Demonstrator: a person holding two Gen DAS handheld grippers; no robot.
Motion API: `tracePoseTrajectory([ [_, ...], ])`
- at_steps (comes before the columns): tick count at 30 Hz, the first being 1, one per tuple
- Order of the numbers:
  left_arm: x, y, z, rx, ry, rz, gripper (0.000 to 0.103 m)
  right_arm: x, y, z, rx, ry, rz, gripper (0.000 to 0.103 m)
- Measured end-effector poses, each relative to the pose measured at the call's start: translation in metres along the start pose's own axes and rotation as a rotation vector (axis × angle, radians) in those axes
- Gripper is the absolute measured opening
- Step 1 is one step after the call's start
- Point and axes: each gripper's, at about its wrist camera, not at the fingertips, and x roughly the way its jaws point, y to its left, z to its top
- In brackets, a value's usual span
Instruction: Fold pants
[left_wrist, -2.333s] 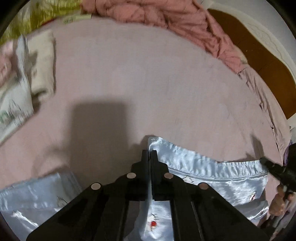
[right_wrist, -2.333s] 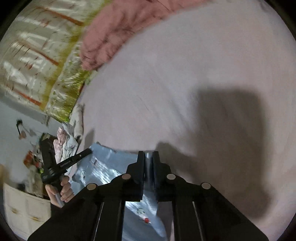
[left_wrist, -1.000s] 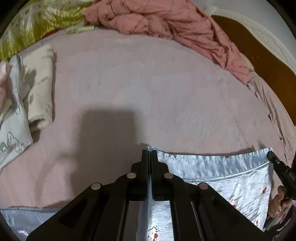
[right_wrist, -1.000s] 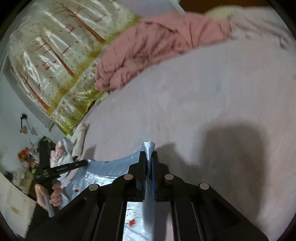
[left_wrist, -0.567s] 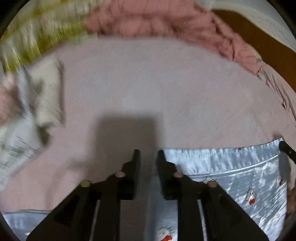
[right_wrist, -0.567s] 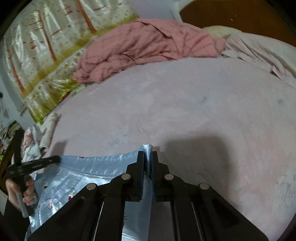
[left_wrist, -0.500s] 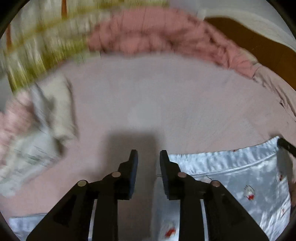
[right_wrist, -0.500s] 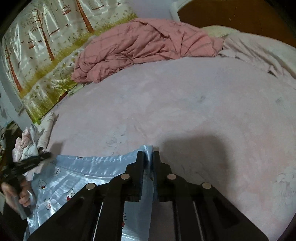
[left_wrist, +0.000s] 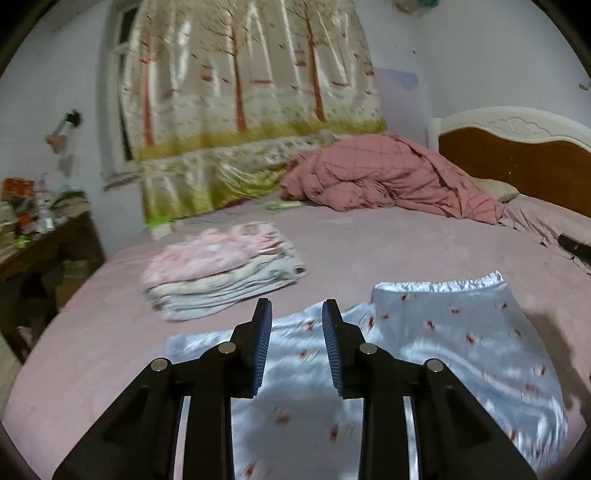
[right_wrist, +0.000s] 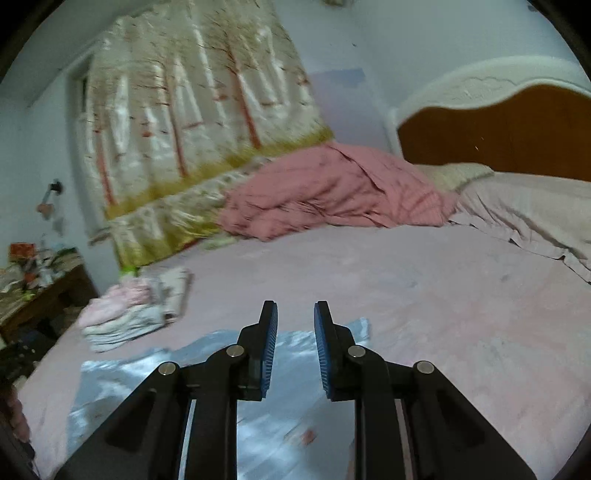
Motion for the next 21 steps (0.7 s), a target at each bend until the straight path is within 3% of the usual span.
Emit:
tracePoseTrajectory([
  [6,-0.077,-0.002,-0.042,0.008,-0.069,0.041,0.036,-0.094,0.044,-0.029,-0.039,-0.072,0.039,0.022],
  [10,-0.105,-0.014,-0.076,0.027,-0.055,0.051,0.042,-0.134,0.062,-0.057,-0.033,-0.083,0.048,0.035],
  [15,-0.108,-0.019,-0.126,-0.042,0.100,0.005,0.043,-0.161,0.078,-0.101,-0.063,-0.013,0.023,0.037],
  [17,-0.102,-0.020,-0.145,-0.084,0.181,-0.023,0.043,-0.162,0.084,-0.125,-0.075,0.063,0.005,0.044],
  [21,-0.098,-0.021,-0.176,-0.187,0.294,-0.105,0.043,-0.148,0.084,-0.153,-0.059,0.184,-0.009,0.044],
])
